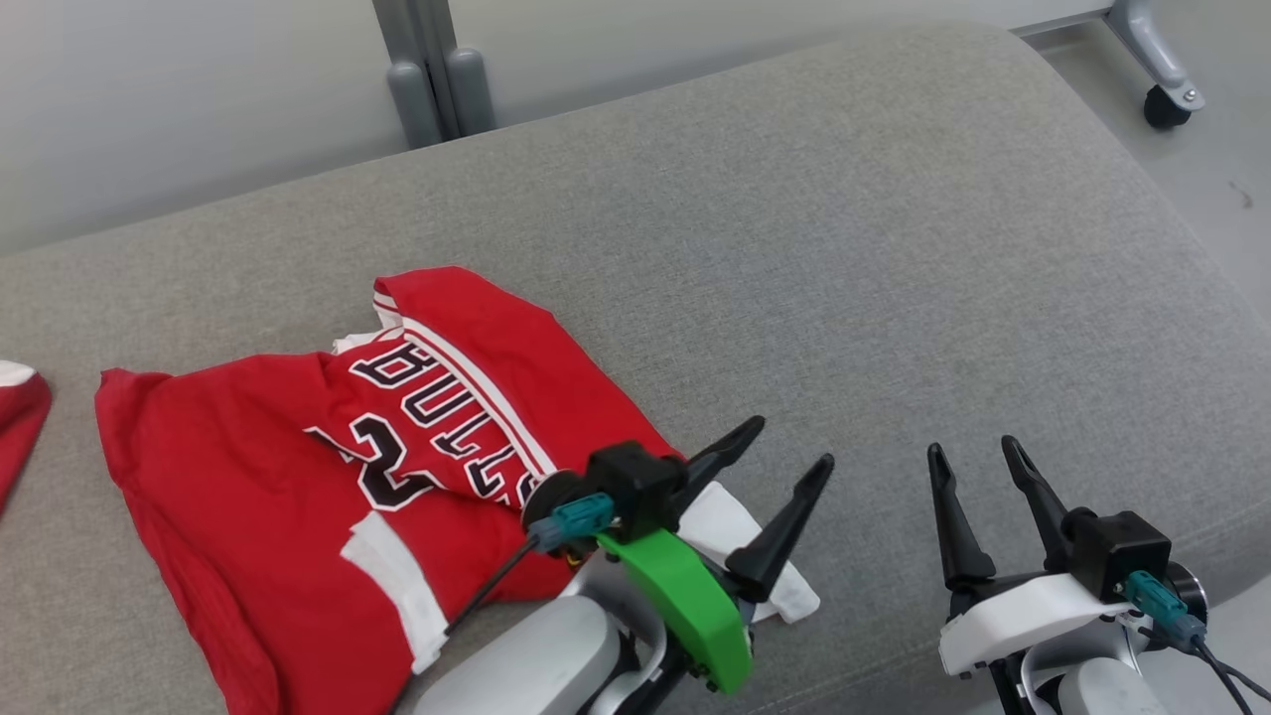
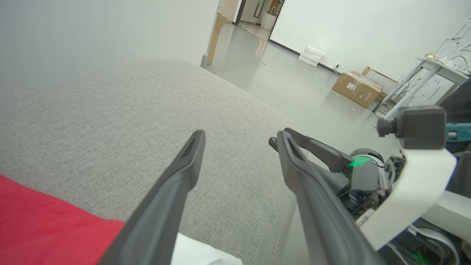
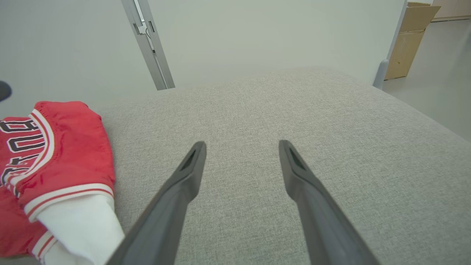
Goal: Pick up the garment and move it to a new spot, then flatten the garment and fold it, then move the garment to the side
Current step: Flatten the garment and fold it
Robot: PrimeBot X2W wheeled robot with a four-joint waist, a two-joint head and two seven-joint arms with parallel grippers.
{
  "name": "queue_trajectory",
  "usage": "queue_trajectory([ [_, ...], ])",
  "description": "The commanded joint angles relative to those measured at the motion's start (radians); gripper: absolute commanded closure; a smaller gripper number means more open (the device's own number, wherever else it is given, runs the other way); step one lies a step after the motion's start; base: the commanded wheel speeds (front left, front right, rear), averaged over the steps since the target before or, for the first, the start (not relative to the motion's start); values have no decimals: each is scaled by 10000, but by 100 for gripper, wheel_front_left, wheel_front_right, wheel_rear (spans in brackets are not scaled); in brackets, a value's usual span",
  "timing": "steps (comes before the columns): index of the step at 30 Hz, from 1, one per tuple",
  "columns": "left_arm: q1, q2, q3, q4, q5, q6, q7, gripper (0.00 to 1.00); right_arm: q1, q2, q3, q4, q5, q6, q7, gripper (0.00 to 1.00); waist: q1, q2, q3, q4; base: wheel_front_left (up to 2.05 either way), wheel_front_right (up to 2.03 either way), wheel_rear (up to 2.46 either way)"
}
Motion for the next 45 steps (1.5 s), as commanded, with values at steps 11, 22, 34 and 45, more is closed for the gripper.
queue_trajectory([
  [11,1957,1651,2146,-687,1148,1658,-1206,0,500,-22,-621,-488,-622,-10,-34,0,0,-1,-836,1094,0,0,0],
  [22,5703,1624,6130,-2058,3618,1999,-1186,0,807,-21,-939,-768,-788,-10,-33,0,0,-1,-1251,2264,0,0,0],
  [34,7651,294,9009,-1892,5457,503,-1188,0,1028,-22,-1619,-622,-1254,-10,-34,0,0,-1,-1531,2799,0,0,0],
  [45,8039,-488,10336,-1924,6486,-531,-1189,0,1160,-24,-1514,-428,-1021,-10,-33,0,0,-1,-1489,2827,0,0,0],
])
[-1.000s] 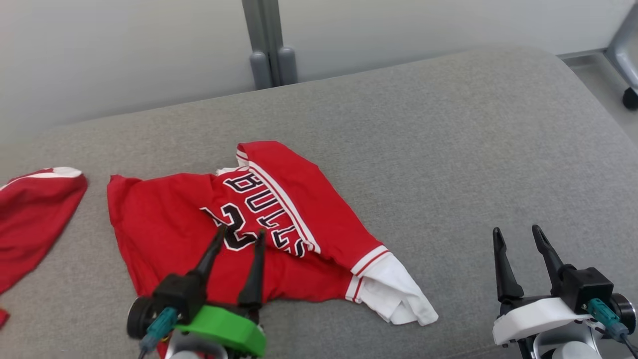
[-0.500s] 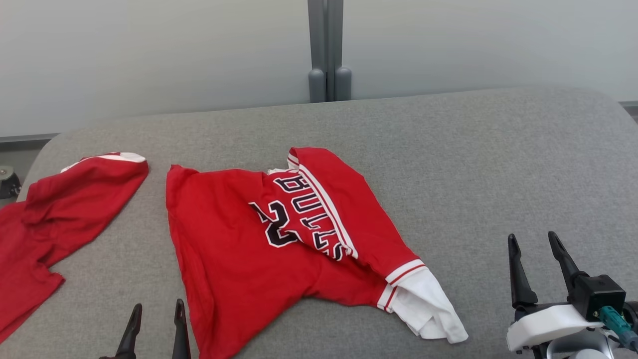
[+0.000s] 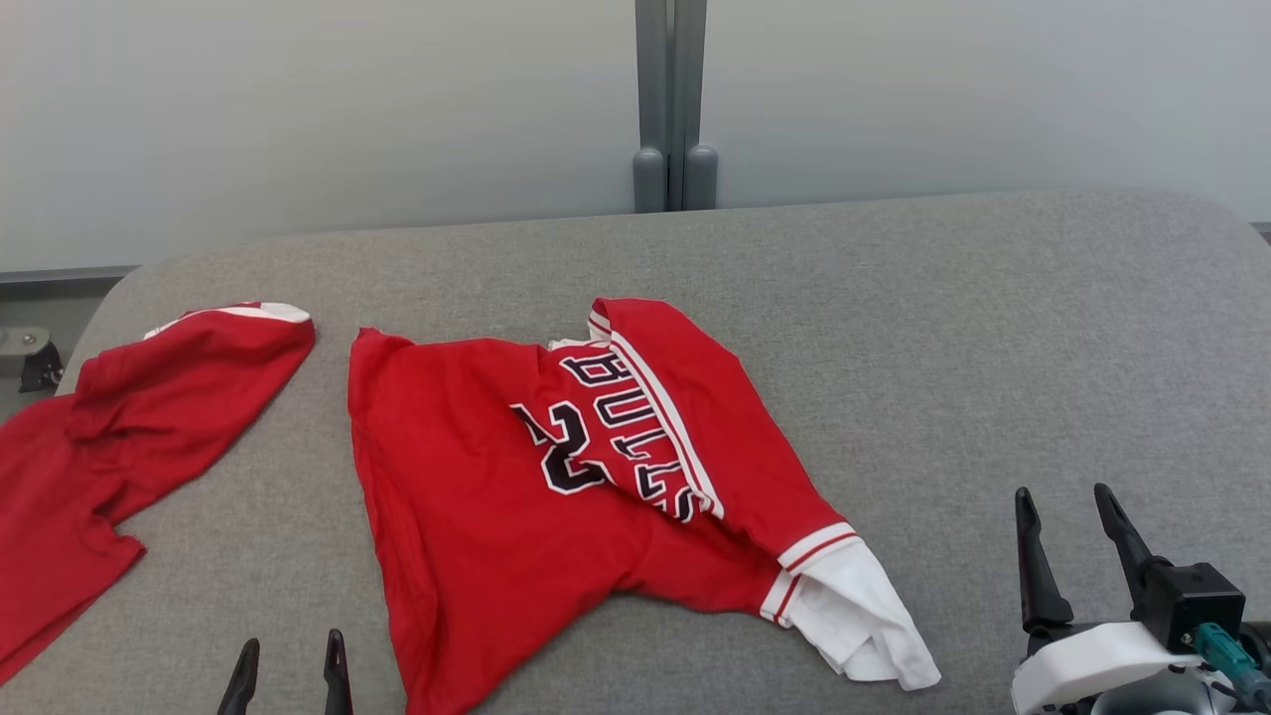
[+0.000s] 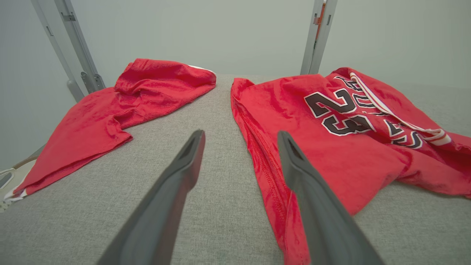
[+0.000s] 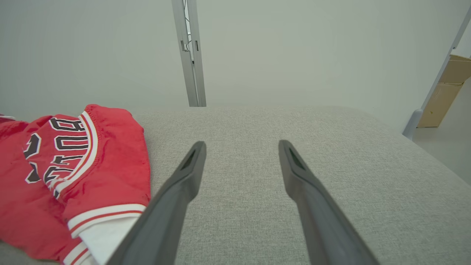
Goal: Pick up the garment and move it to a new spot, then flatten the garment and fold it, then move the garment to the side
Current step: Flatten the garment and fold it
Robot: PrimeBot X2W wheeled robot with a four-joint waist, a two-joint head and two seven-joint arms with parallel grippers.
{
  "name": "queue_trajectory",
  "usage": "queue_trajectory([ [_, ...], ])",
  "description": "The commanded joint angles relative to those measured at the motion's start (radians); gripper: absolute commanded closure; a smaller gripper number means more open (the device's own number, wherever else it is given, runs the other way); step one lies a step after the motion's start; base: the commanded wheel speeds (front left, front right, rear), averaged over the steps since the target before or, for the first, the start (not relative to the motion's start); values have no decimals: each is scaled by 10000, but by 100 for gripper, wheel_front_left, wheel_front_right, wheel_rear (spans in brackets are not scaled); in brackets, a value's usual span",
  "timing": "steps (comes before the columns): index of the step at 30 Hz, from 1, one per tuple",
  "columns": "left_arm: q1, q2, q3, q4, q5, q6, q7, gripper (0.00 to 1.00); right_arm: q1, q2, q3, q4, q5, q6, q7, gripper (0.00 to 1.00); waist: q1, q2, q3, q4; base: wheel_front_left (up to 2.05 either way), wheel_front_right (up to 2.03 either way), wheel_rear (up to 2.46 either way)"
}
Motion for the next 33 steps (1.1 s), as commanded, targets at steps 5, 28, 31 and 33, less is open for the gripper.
queue_trajectory([
  [5,75,-120,131,221,212,-286,-4,0,56,-27,76,64,102,-10,-34,0,-1,0,55,-32,0,0,0],
  [28,-2916,68,-902,4776,621,-222,-1,59,-455,-26,360,8,126,-10,-34,0,-1,0,854,-862,0,0,0],
  [31,-2940,48,-787,4880,536,-200,-1,100,-454,-24,360,4,153,-10,-33,0,-1,0,873,-927,0,0,0],
  [33,-2995,74,-714,4878,503,-231,-1,100,-456,-26,375,-16,165,-10,-34,0,-1,0,895,-962,0,0,0],
])
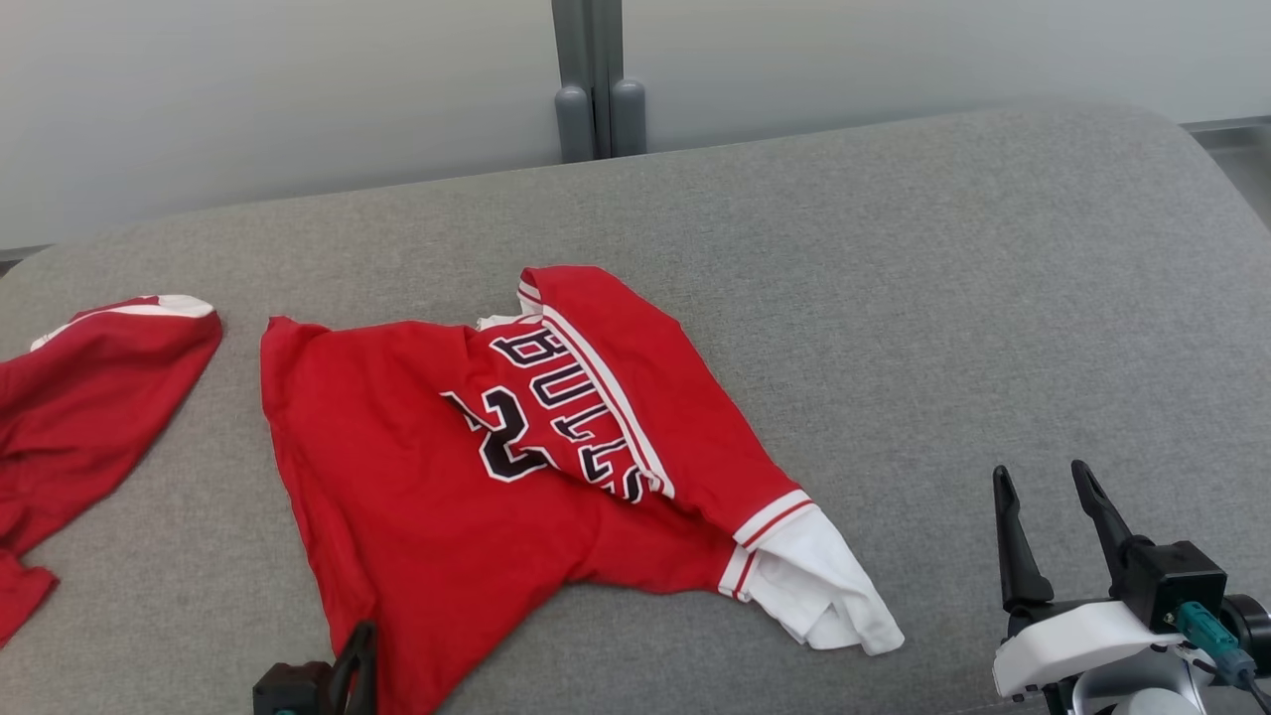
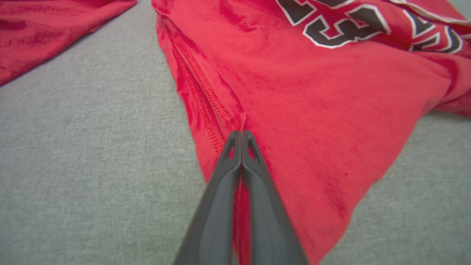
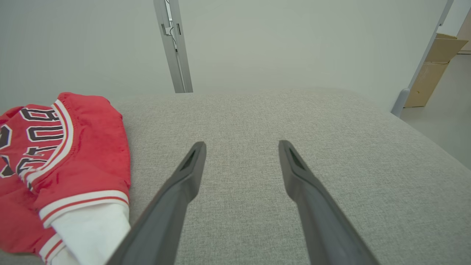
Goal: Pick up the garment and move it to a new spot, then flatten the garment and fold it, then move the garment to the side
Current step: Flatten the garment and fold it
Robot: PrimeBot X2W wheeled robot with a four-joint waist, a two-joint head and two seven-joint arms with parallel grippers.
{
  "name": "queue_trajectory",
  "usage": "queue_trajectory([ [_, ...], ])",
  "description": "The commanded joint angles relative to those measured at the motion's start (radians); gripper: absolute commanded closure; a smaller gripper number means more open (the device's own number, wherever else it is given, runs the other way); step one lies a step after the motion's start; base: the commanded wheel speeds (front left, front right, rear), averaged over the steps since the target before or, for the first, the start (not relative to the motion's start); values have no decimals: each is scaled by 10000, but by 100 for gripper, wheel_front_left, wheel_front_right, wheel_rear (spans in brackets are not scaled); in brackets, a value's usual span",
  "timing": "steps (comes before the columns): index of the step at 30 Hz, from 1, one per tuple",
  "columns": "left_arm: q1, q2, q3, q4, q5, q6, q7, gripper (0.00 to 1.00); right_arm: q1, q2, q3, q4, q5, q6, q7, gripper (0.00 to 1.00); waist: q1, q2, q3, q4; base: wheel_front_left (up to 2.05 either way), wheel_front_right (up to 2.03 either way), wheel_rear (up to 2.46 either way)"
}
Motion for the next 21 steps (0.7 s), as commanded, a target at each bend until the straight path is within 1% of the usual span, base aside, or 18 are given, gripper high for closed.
queue_trajectory([
  [1,-217,63,87,-16,-63,-15,3,100,-109,-26,6,-31,42,-10,-34,0,0,0,30,-26,0,0,0],
  [7,-699,102,505,-245,-378,-74,3,100,-182,-26,0,-37,78,-10,-34,0,0,0,169,-14,0,0,0],
  [11,-1361,338,878,-215,-513,-96,3,100,-284,-26,80,-10,57,-11,-34,0,0,0,266,-9,0,0,0],
  [15,-2057,628,1167,348,-592,-74,3,100,-449,-26,204,46,42,-11,-34,0,0,0,392,-140,0,0,0],
  [17,-2446,769,1231,1018,-630,-93,3,100,-512,-27,266,77,91,-11,-34,0,0,0,452,-263,0,0,0],
  [18,-2522,841,1195,1219,-578,-130,4,81,-499,-26,276,94,101,-11,-33,0,0,0,463,-295,0,0,0],
  [19,-2585,900,1178,1487,-572,-158,4,51,-484,-24,316,112,115,-11,-34,0,0,0,468,-349,0,0,0],
  [20,-2616,901,1181,1674,-627,-181,4,2,-460,-26,329,131,126,-11,-34,0,0,0,466,-379,0,0,0],
  [21,-2664,869,1216,1839,-733,-235,4,0,-420,-27,309,149,143,-11,-34,0,0,0,459,-404,0,0,0],
])
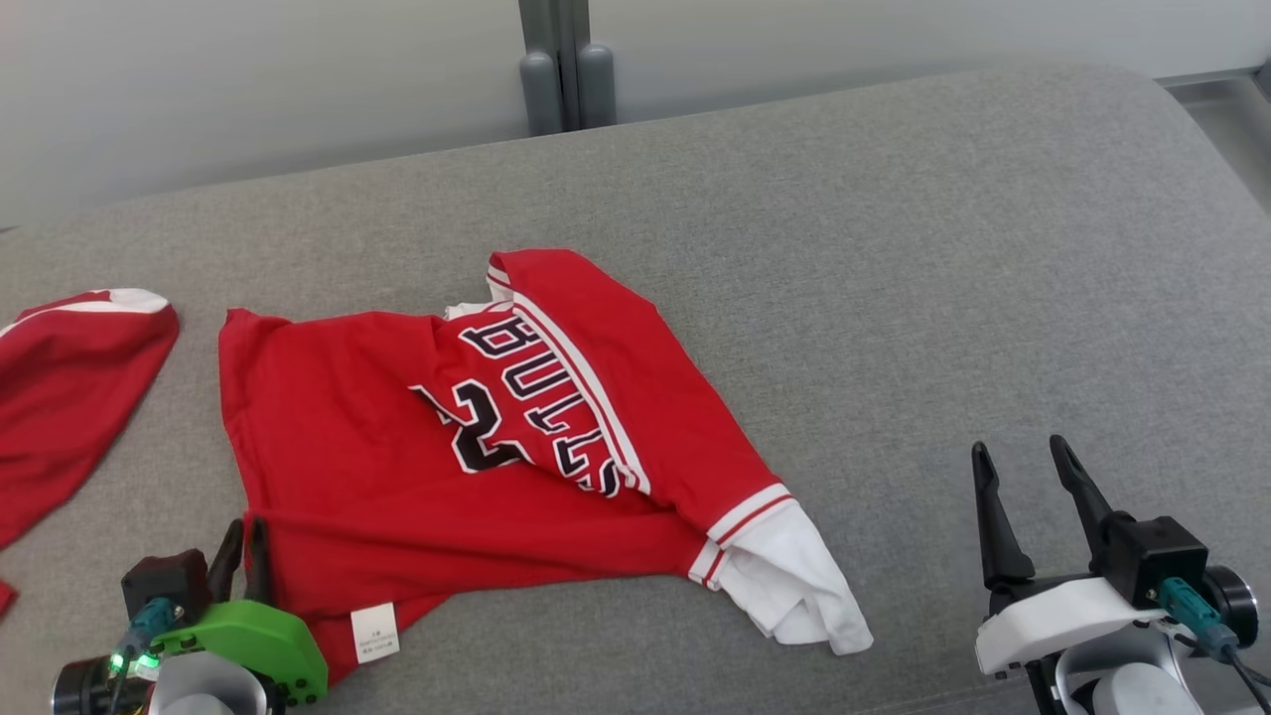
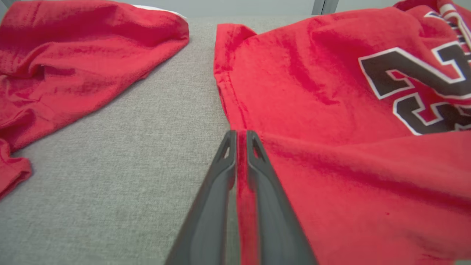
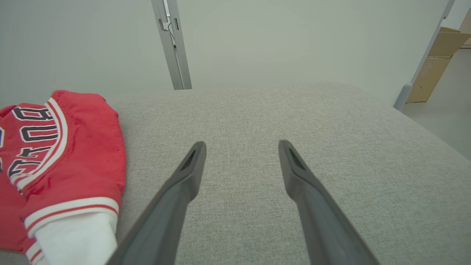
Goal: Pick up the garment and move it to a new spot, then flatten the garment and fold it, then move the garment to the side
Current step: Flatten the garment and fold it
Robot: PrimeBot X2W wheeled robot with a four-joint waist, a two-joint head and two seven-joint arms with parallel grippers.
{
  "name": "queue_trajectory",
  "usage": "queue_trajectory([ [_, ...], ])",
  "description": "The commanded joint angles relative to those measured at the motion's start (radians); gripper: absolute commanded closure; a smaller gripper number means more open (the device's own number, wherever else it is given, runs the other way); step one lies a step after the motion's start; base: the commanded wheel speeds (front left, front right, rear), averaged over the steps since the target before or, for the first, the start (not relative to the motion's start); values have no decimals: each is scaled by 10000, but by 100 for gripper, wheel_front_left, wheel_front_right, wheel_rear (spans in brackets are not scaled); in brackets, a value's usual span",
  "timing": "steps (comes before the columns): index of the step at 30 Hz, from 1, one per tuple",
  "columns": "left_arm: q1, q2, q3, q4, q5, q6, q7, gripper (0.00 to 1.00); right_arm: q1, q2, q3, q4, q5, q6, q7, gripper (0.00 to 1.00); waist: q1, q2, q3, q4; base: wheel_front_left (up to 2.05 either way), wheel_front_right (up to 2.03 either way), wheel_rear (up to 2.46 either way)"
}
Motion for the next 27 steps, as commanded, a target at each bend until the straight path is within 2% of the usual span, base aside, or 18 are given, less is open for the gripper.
queue_trajectory([
  [1,-170,26,74,96,-133,-55,5,0,62,-31,-49,23,81,-11,-34,0,0,0,-4,-56,0,0,0],
  [4,42,55,252,154,-277,-70,5,0,181,-26,-105,33,96,-11,-34,0,0,0,-78,-55,0,0,0],
  [7,448,-19,556,-389,-443,-12,6,0,304,-29,-191,48,97,-11,-34,0,0,0,-184,16,0,0,0],
  [11,1286,-348,1039,-1916,-502,104,5,0,381,-26,-325,28,121,-11,-32,0,0,0,-415,206,0,0,0],
  [14,2180,-582,1284,-3232,-365,33,5,0,502,-28,-380,-56,121,-11,-34,0,0,0,-618,412,0,0,0],
  [19,3567,-914,1094,-5090,-6,-3,6,0,685,-28,-463,-254,121,-11,-32,0,0,0,-997,865,0,0,0],
  [23,4243,-978,619,-5990,221,-76,6,0,814,-26,-549,-403,55,-11,-34,0,0,0,-1198,1276,0,0,0],
  [27,4746,-994,106,-6403,98,57,6,0,885,-25,-508,-463,82,-11,-34,0,0,0,-1357,1556,0,0,0],
])
